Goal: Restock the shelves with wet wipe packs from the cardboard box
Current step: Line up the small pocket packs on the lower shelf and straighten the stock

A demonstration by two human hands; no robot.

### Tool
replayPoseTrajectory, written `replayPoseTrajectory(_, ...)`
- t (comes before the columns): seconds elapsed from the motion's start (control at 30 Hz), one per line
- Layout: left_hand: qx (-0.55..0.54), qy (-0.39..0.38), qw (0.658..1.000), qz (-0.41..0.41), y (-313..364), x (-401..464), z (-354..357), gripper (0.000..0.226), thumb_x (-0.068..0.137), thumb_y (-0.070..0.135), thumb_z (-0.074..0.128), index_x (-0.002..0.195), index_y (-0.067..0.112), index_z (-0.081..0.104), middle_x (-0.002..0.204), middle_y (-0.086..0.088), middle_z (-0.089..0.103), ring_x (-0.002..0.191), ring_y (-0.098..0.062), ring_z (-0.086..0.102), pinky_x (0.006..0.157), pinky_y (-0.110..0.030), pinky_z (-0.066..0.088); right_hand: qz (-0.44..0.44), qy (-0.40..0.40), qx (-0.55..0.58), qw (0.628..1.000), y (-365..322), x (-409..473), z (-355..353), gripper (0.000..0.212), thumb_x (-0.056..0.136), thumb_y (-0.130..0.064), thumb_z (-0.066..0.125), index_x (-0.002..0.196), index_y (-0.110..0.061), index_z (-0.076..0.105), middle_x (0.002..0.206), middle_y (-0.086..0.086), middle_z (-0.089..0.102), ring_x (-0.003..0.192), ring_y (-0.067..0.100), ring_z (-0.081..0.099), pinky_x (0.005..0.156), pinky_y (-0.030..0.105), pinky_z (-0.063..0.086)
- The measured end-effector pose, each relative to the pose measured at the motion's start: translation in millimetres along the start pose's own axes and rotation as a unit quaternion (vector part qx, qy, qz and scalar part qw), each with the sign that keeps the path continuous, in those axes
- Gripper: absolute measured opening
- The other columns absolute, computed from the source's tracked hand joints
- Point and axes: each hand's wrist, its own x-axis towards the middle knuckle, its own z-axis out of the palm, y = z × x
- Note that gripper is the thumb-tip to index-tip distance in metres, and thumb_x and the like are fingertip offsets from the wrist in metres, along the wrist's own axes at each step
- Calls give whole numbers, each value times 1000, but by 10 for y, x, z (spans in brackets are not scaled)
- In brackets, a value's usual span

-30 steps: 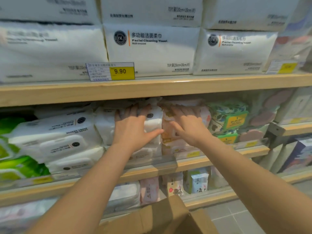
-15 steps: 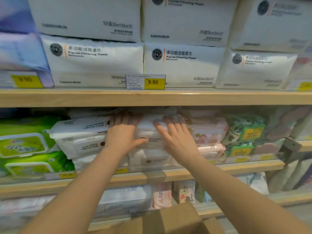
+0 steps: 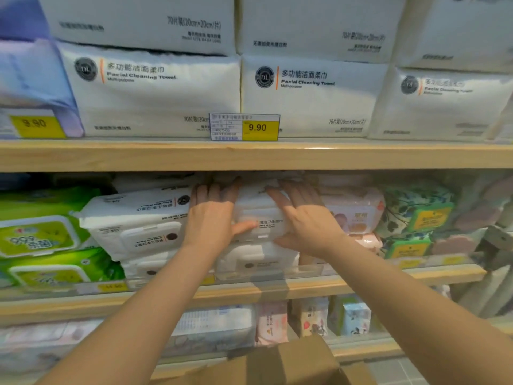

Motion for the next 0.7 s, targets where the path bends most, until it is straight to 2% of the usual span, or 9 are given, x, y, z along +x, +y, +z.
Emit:
replayPoseTrajectory(0.1, -34, 86, 995, -47, -358, -146, 29, 81, 81, 76, 24, 126, 16, 54, 108, -19, 60, 108, -38, 50, 95, -47, 32, 10, 51, -19, 998, -260, -31, -66, 98, 59, -70, 66, 138, -21, 38, 133, 10, 53, 121, 30, 48, 106, 52, 33)
replayPoseTrajectory(0.17, -40, 129, 987, -84, -640, -174, 109, 76, 83, 70, 16, 124, 19, 56, 117, -23, 57, 118, -41, 44, 104, -56, 22, -16, 80, -33, 996, -490, 16, -112, 86, 65, -71, 63, 136, -26, 43, 116, 6, 64, 102, 27, 63, 96, 51, 44)
replayPoseTrajectory(0.2, -32, 127, 987, -90, -744, -164, 160, 74, 83, 68, 16, 126, 22, 55, 124, -21, 55, 123, -40, 41, 106, -58, 18, -24, 62, -26, 997, -594, 68, -140, 81, 71, -71, 58, 138, -29, 41, 109, 5, 66, 96, 27, 65, 97, 52, 42)
replayPoseTrajectory(0.3, -23, 122, 990, -70, -855, -84, 275, 70, 81, 68, 23, 122, 25, 60, 121, -15, 59, 118, -35, 46, 102, -57, 25, 29, 4, 39, 999, -756, 286, -116, 62, 88, -65, 35, 142, -35, 31, 120, 10, 59, 113, 33, 53, 107, 59, 23)
replayPoseTrajectory(0.33, -35, 138, 988, -64, -858, -49, 291, 66, 81, 67, 28, 115, 23, 65, 112, -14, 63, 110, -35, 51, 98, -55, 30, 52, 11, 42, 998, -781, 355, -93, 56, 89, -62, 32, 138, -35, 37, 120, 10, 57, 114, 34, 50, 103, 58, 26)
replayPoseTrajectory(0.4, -42, 168, 983, -60, -862, -2, 302, 61, 80, 65, 35, 103, 20, 69, 97, -14, 66, 96, -34, 56, 88, -48, 34, 73, 35, 27, 996, -814, 461, -26, 49, 87, -59, 31, 121, -31, 53, 105, 10, 61, 98, 33, 55, 91, 53, 38)
replayPoseTrajectory(0.5, -38, 183, 981, -54, -900, 20, 342, 59, 79, 65, 36, 102, 22, 69, 92, -12, 67, 91, -33, 57, 83, -42, 32, 97, 62, 15, 993, -834, 529, 94, 47, 84, -58, 33, 109, -28, 60, 95, 10, 62, 88, 32, 57, 84, 49, 41)
replayPoseTrajectory(0.6, -34, 183, 982, -45, -926, 1, 360, 59, 80, 66, 36, 106, 23, 67, 96, -10, 66, 94, -32, 56, 86, -43, 33, 104, 70, 17, 992, -872, 556, 86, 45, 85, -58, 36, 111, -28, 57, 99, 10, 60, 92, 32, 54, 85, 48, 37)
replayPoseTrajectory(0.7, -74, 177, 980, -44, -950, -107, 300, 61, 84, 64, 32, 114, 20, 62, 110, -13, 61, 107, -33, 52, 102, -51, 28, 102, 57, 24, 993, -881, 514, 32, 48, 85, -60, 36, 114, -28, 56, 103, 9, 60, 95, 32, 54, 88, 50, 37)
